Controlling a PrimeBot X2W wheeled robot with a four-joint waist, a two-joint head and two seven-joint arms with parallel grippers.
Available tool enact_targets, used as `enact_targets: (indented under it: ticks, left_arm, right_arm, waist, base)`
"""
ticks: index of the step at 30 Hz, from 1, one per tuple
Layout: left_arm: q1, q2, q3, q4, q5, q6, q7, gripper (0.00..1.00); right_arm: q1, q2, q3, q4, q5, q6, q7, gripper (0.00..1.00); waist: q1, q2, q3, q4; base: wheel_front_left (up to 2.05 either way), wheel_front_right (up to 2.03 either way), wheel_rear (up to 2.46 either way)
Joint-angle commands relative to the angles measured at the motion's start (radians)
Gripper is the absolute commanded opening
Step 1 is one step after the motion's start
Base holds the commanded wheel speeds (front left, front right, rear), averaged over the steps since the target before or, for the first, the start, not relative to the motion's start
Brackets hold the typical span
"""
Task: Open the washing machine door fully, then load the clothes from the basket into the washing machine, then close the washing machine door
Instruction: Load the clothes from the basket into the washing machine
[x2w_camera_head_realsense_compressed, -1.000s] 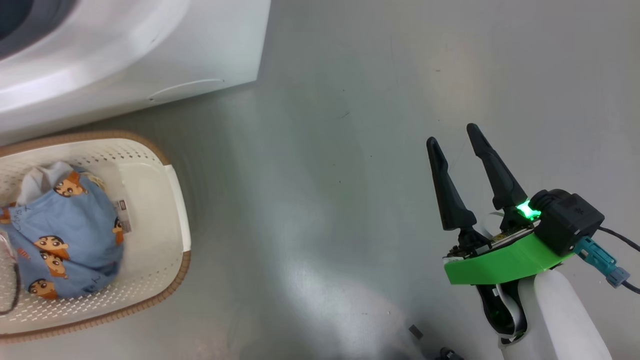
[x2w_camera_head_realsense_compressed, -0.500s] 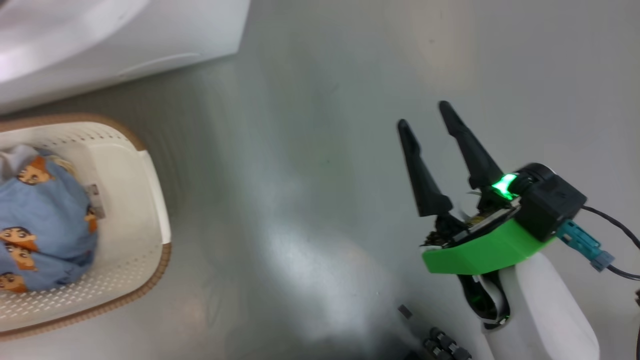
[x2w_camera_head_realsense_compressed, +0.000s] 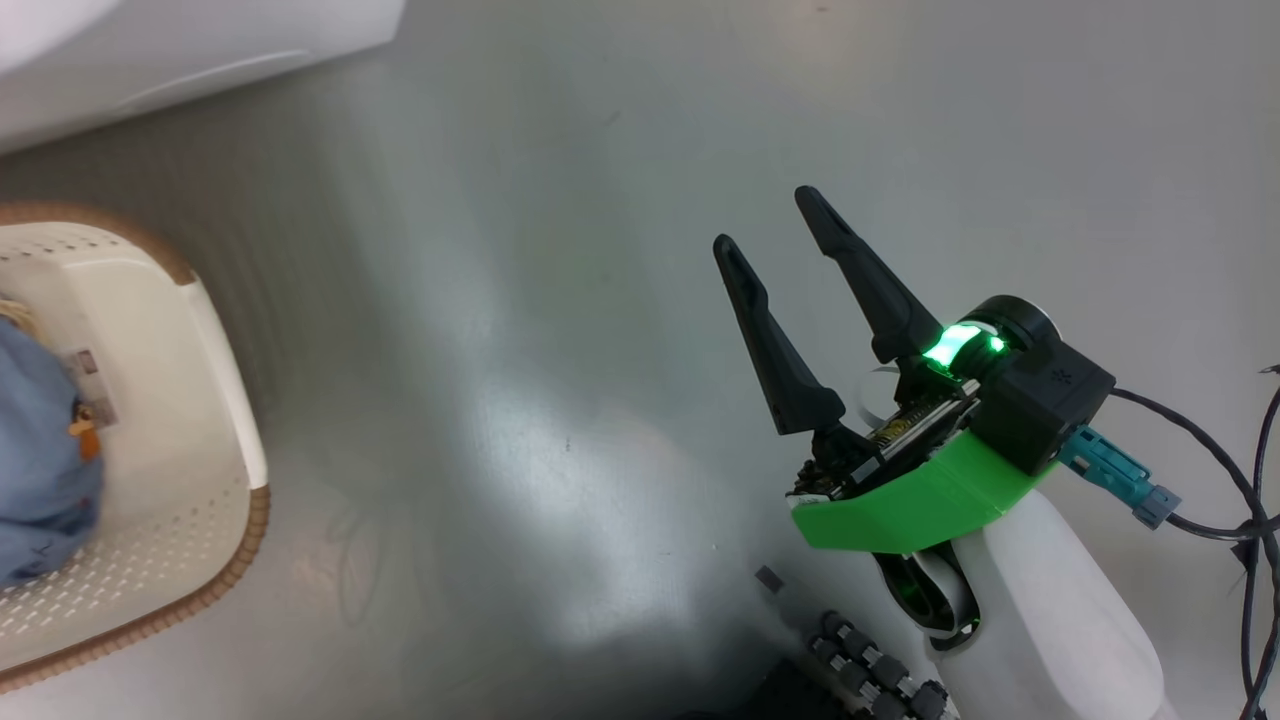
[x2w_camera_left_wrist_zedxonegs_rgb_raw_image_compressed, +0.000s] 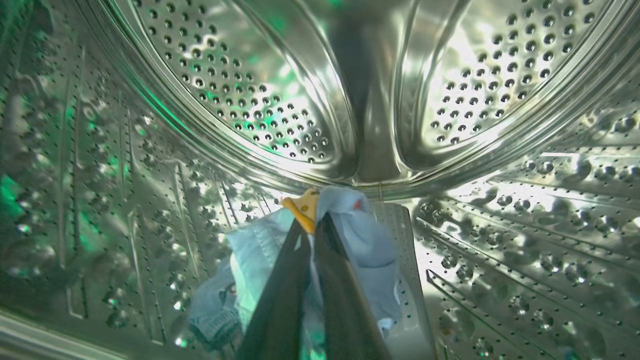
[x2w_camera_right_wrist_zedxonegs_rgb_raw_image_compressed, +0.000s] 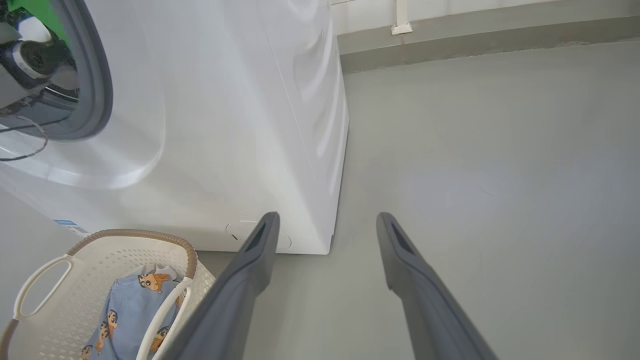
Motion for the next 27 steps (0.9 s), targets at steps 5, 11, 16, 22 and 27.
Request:
enact_targets:
  ticks: [5, 11, 16, 22, 27]
  left_arm:
    - [-0.010, 0.048, 0.023, 0.003, -0.009, 0.009, 0.024, 1.00]
    - [-0.009, 0.053, 0.017, 0.013, -0.015, 0.004, 0.035, 1.00]
    - [0.019, 0.029, 0.014, 0.014, -0.036, -0.006, 0.012, 1.00]
    - [0.117, -0.015, 0.010, -0.042, -0.063, -0.014, -0.048, 1.00]
    - [0.245, -0.041, 0.015, -0.120, -0.085, -0.019, -0.124, 1.00]
  right_arm:
    - [0.017, 0.005, 0.018, -0.023, 0.023, 0.006, -0.005, 1.00]
    - [0.019, 0.005, 0.004, -0.023, 0.016, 0.006, -0.005, 1.00]
    - [0.027, 0.005, -0.019, -0.014, 0.002, 0.006, -0.005, 1.00]
    - [0.056, 0.001, -0.066, -0.010, -0.024, 0.006, -0.005, 1.00]
    - [0.094, -0.010, -0.105, -0.007, -0.045, 0.006, -0.005, 1.00]
  waist:
    - [-0.0001, 0.0000, 0.013, -0.008]
    - [-0.0001, 0.0000, 0.013, 0.001]
    - [-0.0001, 0.0000, -0.017, 0.025]
    - [-0.0001, 0.0000, -0.082, 0.063]
    - [-0.0001, 0.0000, -0.140, 0.099]
  base:
    - [0.00, 0.00, 0.00]
    - [0.00, 0.00, 0.00]
    - [0.00, 0.00, 0.00]
    - [0.00, 0.00, 0.00]
    - [0.00, 0.00, 0.00]
